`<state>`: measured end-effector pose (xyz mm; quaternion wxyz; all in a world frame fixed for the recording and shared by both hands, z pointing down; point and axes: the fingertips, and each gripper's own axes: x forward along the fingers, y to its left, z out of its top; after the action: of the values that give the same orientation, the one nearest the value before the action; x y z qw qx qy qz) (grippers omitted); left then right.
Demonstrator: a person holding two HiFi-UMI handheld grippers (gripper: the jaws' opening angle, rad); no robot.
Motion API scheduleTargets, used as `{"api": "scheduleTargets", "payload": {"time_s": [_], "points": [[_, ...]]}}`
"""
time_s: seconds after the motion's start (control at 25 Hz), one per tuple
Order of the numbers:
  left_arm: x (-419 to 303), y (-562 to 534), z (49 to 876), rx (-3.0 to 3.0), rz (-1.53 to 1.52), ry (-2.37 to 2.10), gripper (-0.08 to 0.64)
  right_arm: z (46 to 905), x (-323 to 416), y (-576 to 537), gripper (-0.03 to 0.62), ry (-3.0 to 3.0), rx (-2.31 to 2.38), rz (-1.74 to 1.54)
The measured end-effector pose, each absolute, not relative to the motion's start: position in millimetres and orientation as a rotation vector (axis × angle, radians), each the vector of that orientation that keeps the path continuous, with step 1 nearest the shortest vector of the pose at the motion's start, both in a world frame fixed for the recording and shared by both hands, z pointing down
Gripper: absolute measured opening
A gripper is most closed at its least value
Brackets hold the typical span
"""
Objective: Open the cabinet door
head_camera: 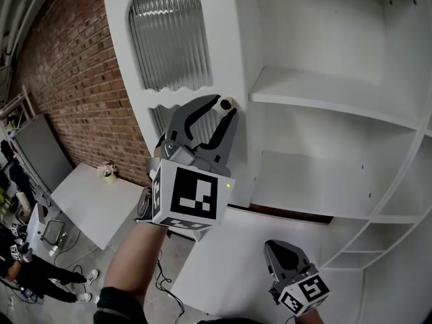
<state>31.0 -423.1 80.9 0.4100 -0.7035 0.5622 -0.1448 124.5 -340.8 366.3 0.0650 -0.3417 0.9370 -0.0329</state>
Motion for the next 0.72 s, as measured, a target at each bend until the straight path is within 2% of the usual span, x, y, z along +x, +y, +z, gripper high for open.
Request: {"api": "scheduleTargets", "payload": {"time_s": [0.36, 0.48, 0.72], "points": [[34, -443, 76, -1.741, -0.433, 1.424, 0.123, 368, 129, -354, 0.005, 2.838, -0.999, -0.141], [34, -446, 75, -1.702, -0.449, 1.439, 0.087, 370, 132, -356, 0.005, 2.838, -0.994, -0.153], [33, -444, 83, -1.664, -0.444, 1.454, 0.083, 381, 137, -355, 0.005, 2.821, -0.996, -0.166]]}}
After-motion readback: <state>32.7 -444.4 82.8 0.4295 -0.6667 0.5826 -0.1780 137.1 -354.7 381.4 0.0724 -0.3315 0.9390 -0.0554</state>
